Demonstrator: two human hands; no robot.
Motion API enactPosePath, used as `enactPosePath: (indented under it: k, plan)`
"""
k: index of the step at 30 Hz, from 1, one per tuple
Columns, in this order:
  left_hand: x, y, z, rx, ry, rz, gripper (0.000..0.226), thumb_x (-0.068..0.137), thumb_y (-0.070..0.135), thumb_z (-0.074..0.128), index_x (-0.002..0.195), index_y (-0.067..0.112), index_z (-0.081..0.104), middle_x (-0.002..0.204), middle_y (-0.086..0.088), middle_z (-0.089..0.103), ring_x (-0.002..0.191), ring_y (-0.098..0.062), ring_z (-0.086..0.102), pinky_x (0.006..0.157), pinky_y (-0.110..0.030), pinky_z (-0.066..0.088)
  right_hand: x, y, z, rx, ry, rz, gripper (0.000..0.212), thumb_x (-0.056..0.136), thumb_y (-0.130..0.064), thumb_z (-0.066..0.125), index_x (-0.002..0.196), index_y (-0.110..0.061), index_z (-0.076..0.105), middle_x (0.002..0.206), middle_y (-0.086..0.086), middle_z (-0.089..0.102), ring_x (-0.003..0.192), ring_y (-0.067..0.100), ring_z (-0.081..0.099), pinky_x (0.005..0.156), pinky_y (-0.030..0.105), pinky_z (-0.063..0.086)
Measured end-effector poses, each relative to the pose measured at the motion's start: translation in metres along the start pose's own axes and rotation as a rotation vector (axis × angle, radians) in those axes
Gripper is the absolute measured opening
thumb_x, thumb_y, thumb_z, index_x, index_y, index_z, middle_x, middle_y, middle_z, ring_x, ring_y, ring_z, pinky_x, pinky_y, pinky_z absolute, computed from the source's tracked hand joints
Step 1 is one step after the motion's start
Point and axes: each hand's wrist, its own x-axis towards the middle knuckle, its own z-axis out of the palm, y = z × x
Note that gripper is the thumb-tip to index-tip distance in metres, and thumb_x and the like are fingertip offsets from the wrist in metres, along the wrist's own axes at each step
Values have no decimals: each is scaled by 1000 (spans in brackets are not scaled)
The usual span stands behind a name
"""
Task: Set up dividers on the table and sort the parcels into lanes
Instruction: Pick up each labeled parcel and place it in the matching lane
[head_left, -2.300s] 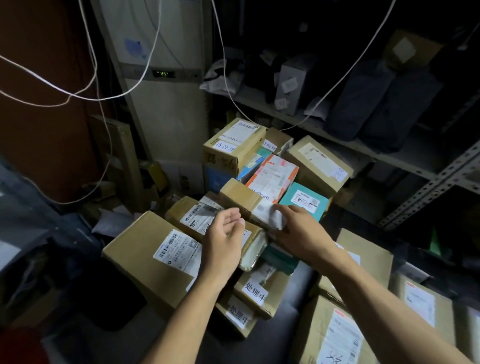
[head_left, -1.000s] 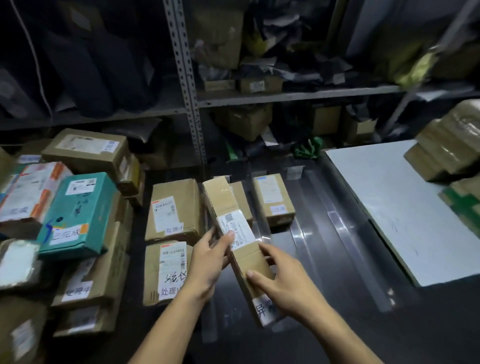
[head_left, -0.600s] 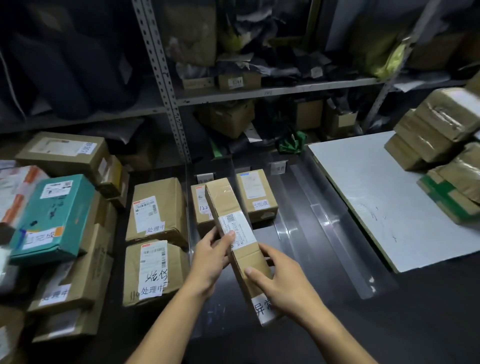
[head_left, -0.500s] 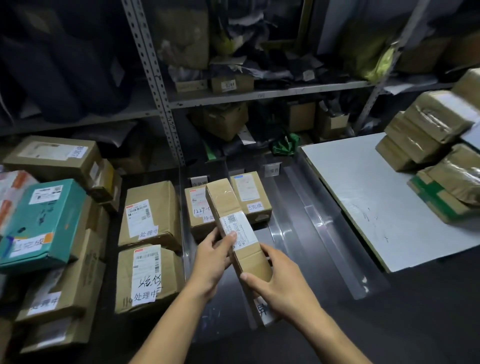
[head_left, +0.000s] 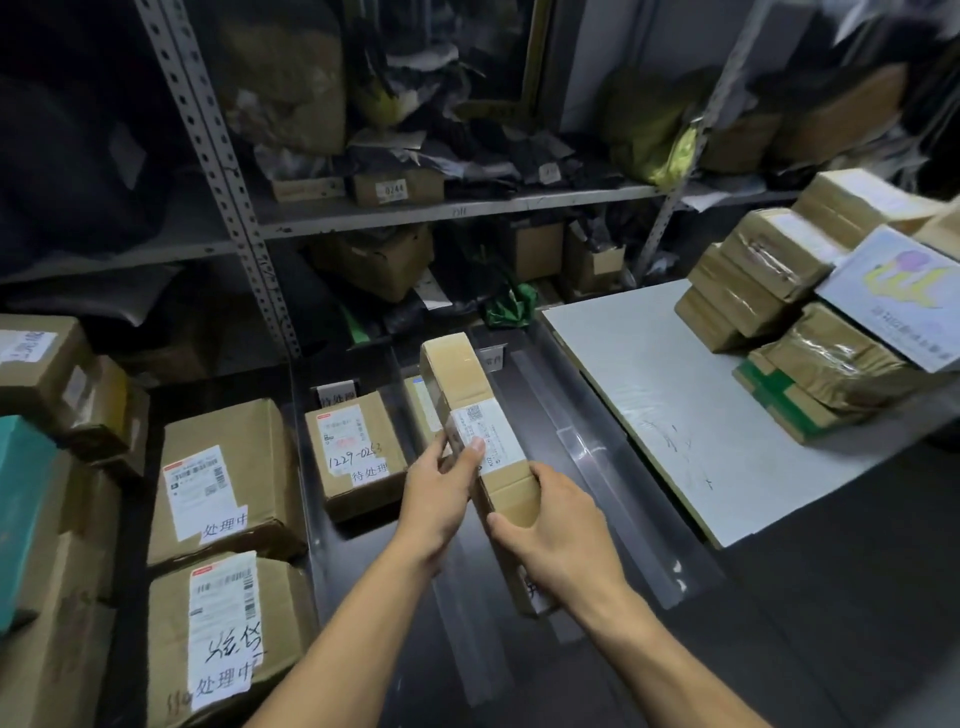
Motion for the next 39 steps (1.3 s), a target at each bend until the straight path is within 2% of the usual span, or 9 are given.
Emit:
enactPosePath:
  k: [2,6,8,10,19,24,30,36,39]
  plan:
    - [15,3,16,37,-18,13,24,97,24,59,121,27,62,112,3,73,108,-15,68,95,-38,52,22,7,-12,7,8,7,47,73,-46,68,116,-31,56,104,-11,66,93,11,62,76,26,48]
    - [49,11,45,96,4,48,22,98,38,54,118,43,60,114,31,61,106,13,58,90,-19,46,86,34,-36,41,57,33,32,71,-43,68,98,-39,50,92,-14,64,80,7,61,67,26,49]
    - [67,13,55,153,78,47,50,96,45,52,144,29,44,138,19,49,128,-1,48,109,-32,39,125,55,-43,30,54,75,31,72,-41,68,98,-37,49,92,-13,62,79,10,60,65,27,47]
    - [84,13,63,183,146,45,59,97,47,50,149,24,36,150,7,43,136,-11,42,115,-42,33,162,80,-46,-1,28,123,32,74,-39,67,102,-29,54,96,-7,64,79,16,59,65,28,45]
    - [136,-9,97,185,292,30,32,93,47,51,124,41,54,123,12,63,114,0,59,103,-29,44,241,154,13,-51,-246,250,35,81,-32,67,110,-13,59,107,7,67,97,28,65,71,30,49]
    - [147,-23,103,168,362,3,35,100,37,49,133,29,53,123,10,64,114,-1,61,101,-27,44,258,173,50,-104,-348,276,47,87,-37,68,122,-9,53,118,9,64,107,28,63,84,34,53]
    - [149,-36,101,177,392,-26,39,100,36,48,138,27,51,126,10,63,113,3,60,89,-15,44,265,184,72,-99,-345,241,49,87,-36,70,123,-9,49,120,8,60,107,26,62,73,26,40]
    - [145,-42,97,162,437,-44,41,101,33,46,140,22,50,127,7,63,116,-3,59,101,-25,42,270,182,88,-112,-375,194,51,88,-35,69,125,-7,47,121,9,58,106,27,62,76,28,45]
    - [141,-45,94,152,449,-60,40,101,33,46,139,22,51,128,6,63,116,-2,60,97,-22,43,271,177,96,-113,-390,185,54,89,-35,68,128,-7,44,124,10,56,107,26,61,76,27,45]
